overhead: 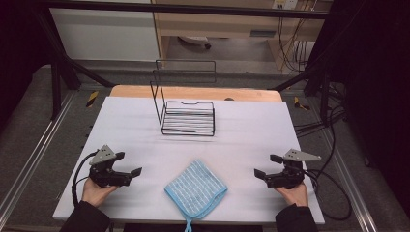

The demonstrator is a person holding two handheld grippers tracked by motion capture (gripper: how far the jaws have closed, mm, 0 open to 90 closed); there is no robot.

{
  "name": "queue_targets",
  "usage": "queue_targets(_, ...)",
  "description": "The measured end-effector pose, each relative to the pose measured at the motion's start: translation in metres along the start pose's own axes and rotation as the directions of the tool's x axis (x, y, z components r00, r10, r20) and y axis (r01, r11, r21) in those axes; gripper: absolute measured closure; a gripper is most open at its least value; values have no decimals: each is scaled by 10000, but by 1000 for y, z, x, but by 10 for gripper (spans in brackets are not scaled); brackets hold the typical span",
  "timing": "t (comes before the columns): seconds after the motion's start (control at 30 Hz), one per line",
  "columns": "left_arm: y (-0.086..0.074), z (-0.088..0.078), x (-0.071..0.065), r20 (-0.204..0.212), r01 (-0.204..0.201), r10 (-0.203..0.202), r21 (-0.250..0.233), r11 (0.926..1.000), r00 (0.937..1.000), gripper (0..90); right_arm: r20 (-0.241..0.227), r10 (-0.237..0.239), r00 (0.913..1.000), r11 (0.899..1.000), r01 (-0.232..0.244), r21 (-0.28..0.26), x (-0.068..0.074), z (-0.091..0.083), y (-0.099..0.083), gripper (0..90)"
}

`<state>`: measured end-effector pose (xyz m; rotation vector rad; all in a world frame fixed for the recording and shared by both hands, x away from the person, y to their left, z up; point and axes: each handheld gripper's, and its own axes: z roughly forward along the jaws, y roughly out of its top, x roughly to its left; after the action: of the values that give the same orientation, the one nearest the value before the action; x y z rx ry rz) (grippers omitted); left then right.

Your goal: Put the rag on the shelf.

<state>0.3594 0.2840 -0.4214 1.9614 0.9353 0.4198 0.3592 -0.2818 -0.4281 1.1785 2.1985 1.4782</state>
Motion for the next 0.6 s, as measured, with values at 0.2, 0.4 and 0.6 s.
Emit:
queue_targets(0.2, 2, 1, -3, -48, -128, 128, 136, 9998, 9999, 57, -2, 14, 10000, 10000, -14, 4, 1, 1, 0, 5)
queue_targets(0.4, 4, 3, -7, -61, -87, 88, 192, 9998, 9999, 63, 85, -82, 9999, 9998, 80, 179, 5, 4, 1, 6)
queue_targets(0.6, 7, 8, -15, 69, -125, 123, 283, 9995, 9999, 69, 104, -196, 9998, 9992, 192, 350, 14, 12, 2, 10)
